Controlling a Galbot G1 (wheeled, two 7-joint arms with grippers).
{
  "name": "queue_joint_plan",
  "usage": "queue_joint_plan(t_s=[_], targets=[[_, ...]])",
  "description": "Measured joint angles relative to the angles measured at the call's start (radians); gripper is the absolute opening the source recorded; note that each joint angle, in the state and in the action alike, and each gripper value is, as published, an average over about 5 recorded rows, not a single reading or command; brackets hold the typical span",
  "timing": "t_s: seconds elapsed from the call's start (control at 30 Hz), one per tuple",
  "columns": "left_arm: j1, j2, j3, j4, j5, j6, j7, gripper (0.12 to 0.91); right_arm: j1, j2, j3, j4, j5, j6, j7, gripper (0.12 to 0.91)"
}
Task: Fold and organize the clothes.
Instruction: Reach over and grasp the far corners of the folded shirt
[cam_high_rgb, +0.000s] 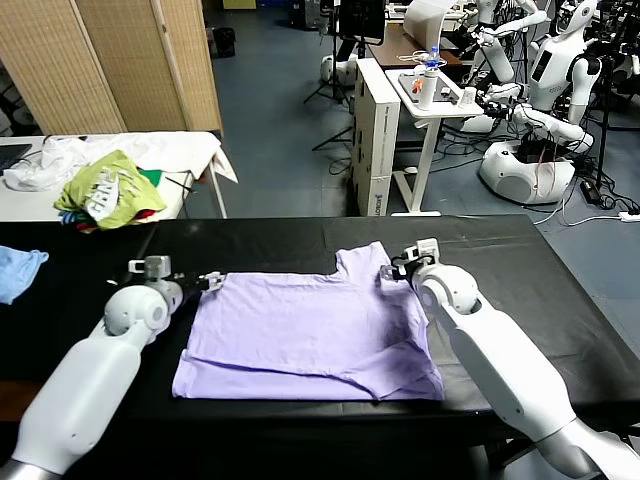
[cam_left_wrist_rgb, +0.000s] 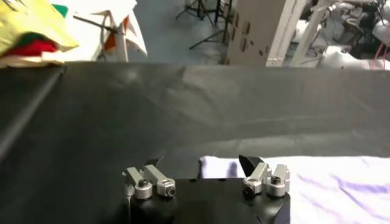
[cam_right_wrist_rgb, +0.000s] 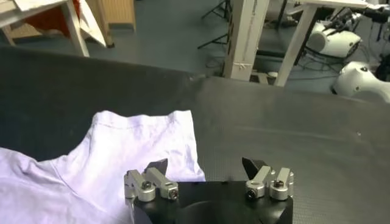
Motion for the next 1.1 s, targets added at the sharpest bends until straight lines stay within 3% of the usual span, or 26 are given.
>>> queue_joint_plan(t_s=[0.1, 0.2, 0.4, 0.57, 0.67, 0.87, 1.1], targets=[[0.000, -0.004, 0.002, 0.001, 0.000, -0.001, 0.000, 0.878, 0.000, 0.004, -0.001, -0.005, -0.006, 0.000, -0.004, 0.904], [0.005, -0.004, 0.002, -0.001, 0.002, -0.002, 0.001, 0.799, -0.001, 0.008, -0.002, -0.012, -0.015, 0.000, -0.012, 0.868], [0.022, 0.001, 0.001, -0.014, 0.021, 0.000, 0.020, 0.569, -0.002, 0.019, 0.004, -0.025, -0.021, 0.000, -0.020, 0.679], [0.032, 0.006, 0.001, -0.024, 0.021, 0.003, 0.024, 0.297, -0.006, 0.032, 0.014, -0.036, -0.021, 0.001, -0.021, 0.529], [0.035, 0.008, 0.001, -0.027, 0.021, 0.004, 0.025, 0.247, -0.010, 0.037, 0.020, -0.036, -0.021, 0.002, -0.021, 0.432], [0.042, 0.013, 0.000, -0.034, 0.021, 0.004, 0.029, 0.219, -0.018, 0.038, 0.029, -0.033, -0.031, 0.002, -0.021, 0.187], [0.047, 0.014, -0.005, -0.045, 0.026, 0.001, 0.034, 0.153, -0.030, 0.037, 0.039, -0.015, -0.061, 0.001, -0.042, 0.140]])
